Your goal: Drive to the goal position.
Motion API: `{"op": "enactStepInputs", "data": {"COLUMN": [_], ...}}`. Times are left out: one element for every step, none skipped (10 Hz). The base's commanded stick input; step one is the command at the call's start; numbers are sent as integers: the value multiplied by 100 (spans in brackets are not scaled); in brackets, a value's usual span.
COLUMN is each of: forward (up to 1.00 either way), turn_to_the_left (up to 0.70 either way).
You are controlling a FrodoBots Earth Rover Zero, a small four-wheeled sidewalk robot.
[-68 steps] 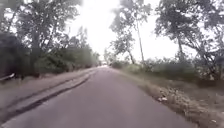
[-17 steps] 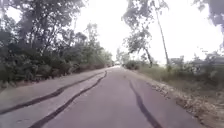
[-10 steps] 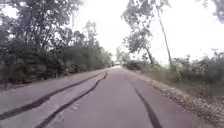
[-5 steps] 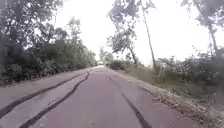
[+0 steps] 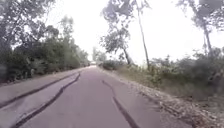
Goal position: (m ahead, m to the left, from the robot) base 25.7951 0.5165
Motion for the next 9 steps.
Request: {"op": "enactStepInputs", "data": {"forward": [85,85,85,85,85,85,85,85,85], "turn_to_the_left": [0,0,6,21,32,25,16,0,0]}}
